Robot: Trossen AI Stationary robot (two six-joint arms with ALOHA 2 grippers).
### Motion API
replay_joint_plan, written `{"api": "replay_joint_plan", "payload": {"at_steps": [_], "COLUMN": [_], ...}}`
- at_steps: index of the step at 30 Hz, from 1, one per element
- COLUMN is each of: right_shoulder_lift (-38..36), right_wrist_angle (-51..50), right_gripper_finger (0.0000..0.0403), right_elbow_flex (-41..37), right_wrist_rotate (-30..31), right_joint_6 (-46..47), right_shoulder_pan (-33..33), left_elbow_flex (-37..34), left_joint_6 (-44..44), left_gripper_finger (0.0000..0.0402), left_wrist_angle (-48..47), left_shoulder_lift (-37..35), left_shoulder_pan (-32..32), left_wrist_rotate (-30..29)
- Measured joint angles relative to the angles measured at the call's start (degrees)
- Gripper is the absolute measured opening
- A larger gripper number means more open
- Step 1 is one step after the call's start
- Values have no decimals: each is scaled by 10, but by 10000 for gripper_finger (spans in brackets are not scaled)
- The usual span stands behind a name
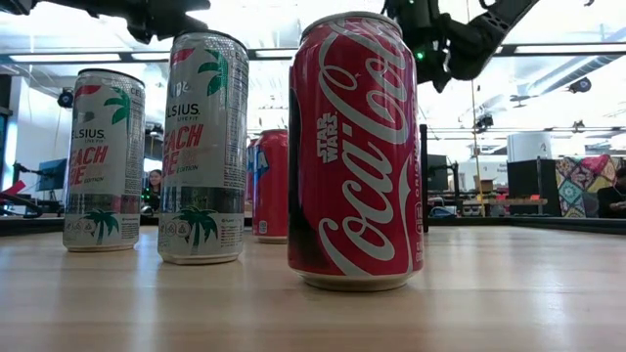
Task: Place canned beverage on shelf
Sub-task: Put the right blue soda can on the shelf aligned with the other blue soda can
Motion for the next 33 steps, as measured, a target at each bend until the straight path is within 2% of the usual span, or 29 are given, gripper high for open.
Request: {"api": "replay_joint_plan", "payload": {"at_steps": [8, 19, 24, 30, 33], "right_shoulder_lift": [7, 40, 40, 40, 40], "right_wrist_angle": [41, 44, 35, 25, 21], "right_gripper_finger": [217, 221, 224, 226, 227], "right_elbow_flex": [-15, 15, 16, 16, 16], "right_wrist_rotate": [0, -13, 21, 89, 102], "right_joint_6": [-1, -21, -25, 5, 26], "right_shoulder_pan": [0, 15, 12, 12, 11], "left_elbow_flex": [0, 0, 0, 0, 0], "left_joint_6": [2, 9, -22, -30, -30], "left_gripper_finger": [333, 333, 333, 333, 333], "left_wrist_angle": [27, 73, 72, 72, 72], "left_shoulder_lift": [29, 55, 55, 56, 56], "left_shoulder_pan": [0, 0, 0, 0, 0], "left_wrist_rotate": [0, 1, 1, 1, 1]}}
